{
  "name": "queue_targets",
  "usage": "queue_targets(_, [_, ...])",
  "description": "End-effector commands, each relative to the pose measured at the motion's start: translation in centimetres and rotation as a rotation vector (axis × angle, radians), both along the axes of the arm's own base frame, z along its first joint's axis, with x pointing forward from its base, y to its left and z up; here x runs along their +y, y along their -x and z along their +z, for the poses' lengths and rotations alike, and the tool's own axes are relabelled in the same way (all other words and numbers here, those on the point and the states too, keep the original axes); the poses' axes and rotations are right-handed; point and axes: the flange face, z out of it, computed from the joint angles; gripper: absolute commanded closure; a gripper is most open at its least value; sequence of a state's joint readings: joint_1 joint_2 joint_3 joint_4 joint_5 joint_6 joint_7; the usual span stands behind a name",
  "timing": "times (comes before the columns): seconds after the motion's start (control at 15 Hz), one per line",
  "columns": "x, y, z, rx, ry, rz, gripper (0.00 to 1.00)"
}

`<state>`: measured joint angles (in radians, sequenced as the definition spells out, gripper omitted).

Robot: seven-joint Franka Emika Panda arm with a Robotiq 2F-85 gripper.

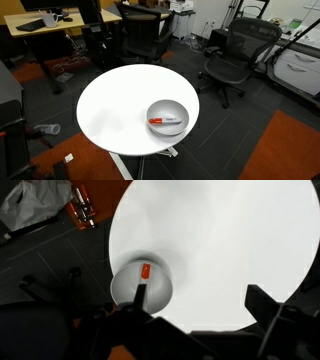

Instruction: Remove the marker from the bowl and place it on the table

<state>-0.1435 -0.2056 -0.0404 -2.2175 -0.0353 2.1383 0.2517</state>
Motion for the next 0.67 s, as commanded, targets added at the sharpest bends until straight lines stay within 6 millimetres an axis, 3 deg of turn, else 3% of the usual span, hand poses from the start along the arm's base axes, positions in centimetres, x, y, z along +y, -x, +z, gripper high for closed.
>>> queue_targets(0.0, [-3.2,-3.7,-1.8,-0.006,0.009,-0.075,0.00])
queue_targets(0.33, [-7.7,-6.4,-5.3,0.039,0.007,-0.142,0.00])
queue_targets(0.6, [-10.1,-7.4,-9.5,0.100,0.004,-0.176,0.00])
